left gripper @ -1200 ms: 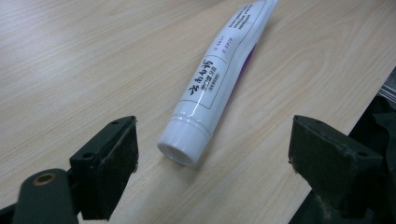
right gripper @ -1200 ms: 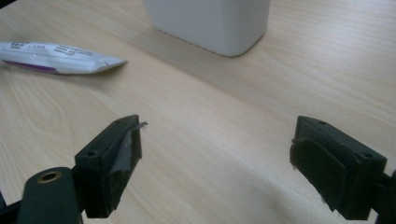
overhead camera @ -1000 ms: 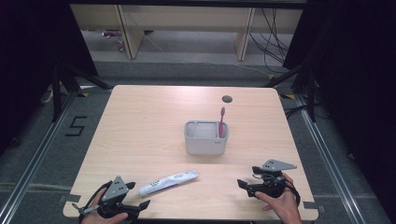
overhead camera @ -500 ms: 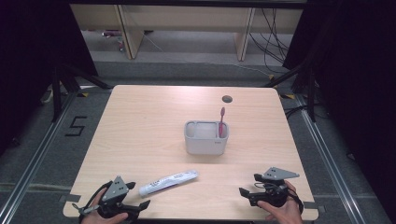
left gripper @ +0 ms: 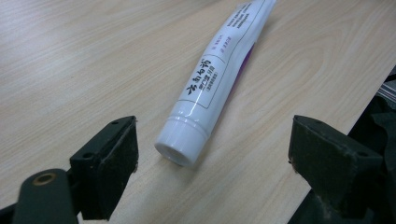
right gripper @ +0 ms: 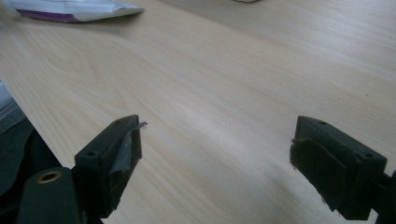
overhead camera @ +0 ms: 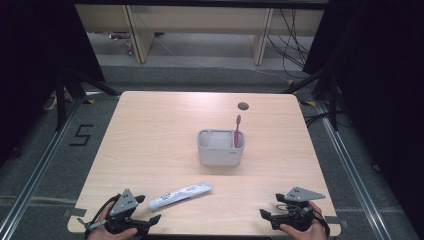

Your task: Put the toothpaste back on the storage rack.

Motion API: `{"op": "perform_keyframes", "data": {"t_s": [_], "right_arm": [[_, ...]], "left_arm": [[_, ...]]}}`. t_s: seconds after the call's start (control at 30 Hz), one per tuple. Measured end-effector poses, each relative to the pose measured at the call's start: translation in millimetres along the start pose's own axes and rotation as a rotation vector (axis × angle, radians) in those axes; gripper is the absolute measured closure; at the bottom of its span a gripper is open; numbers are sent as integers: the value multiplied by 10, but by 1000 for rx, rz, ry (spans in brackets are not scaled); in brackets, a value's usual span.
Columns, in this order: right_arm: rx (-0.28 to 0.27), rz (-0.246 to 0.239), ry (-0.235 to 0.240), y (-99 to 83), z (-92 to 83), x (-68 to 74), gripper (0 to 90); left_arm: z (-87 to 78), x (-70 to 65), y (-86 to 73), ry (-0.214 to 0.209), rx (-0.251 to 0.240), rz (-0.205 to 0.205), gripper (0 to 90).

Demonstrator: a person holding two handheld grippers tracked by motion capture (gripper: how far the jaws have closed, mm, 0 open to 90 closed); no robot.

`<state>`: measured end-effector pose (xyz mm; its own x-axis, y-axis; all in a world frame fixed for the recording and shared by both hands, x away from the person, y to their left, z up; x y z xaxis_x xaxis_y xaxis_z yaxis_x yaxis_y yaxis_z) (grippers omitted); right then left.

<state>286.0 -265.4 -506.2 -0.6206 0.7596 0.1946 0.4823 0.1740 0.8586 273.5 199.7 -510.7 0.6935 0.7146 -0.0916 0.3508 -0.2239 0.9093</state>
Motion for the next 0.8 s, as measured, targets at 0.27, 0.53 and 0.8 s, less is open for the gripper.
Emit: {"op": "perform_keyframes", "data": {"t_s": [0.27,0.53,0.8], "right_arm": [[13,2,17,-39,-31,-17,169],[5,-34,9,-30,-48,-57,171],[4,4,15,-38,-56,-32,175]], "left_arm": [[21,-8,19,-10,3,-2,156],[65,-14,89,-29,13,54,156],[159,-25,181,-38,24,80,157]]}}
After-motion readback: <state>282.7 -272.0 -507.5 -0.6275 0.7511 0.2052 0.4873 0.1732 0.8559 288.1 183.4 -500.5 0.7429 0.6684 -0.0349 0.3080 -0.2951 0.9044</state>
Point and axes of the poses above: each handheld gripper's, and its own axes: z roughly forward along the jaws, y roughly out of its top, x roughly to its left, the point moved 2 cm from there along z, roughly forward along the jaws, and after that the axes turned 14 degrees about -x, right-handed, at the moved point
